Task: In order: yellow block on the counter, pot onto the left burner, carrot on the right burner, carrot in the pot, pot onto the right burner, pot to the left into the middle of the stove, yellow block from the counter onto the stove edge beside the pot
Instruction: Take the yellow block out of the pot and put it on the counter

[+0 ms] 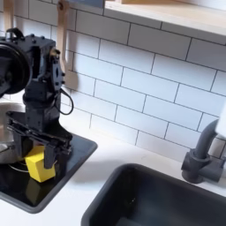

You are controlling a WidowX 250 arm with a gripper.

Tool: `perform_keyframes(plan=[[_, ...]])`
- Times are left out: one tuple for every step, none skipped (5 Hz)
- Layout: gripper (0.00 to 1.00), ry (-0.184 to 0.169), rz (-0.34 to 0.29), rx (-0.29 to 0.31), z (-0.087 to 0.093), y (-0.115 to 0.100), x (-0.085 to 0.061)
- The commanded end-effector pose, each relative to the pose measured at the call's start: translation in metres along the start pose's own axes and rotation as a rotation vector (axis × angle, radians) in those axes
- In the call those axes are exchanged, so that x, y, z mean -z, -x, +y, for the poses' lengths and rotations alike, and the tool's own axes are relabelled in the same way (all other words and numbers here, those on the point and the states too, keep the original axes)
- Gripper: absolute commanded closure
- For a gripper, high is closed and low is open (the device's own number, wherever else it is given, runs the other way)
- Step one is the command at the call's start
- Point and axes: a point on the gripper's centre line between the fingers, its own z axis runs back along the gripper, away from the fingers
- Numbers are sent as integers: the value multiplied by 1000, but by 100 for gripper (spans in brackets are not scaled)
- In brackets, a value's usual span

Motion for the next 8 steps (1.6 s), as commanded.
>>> perform_keyframes(plan=[[83,-2,13,-8,1,2,3],[0,1,13,-25,1,1,0],[0,-1,31,-36,0,5,1],[0,2,33,-47,-1,5,1],[0,9,39,-55,-2,6,0],[0,27,36,-61,-8,4,-8],[0,41,31,-79,-8,3,-16],[0,33,22,-88,-9,-2,-21]])
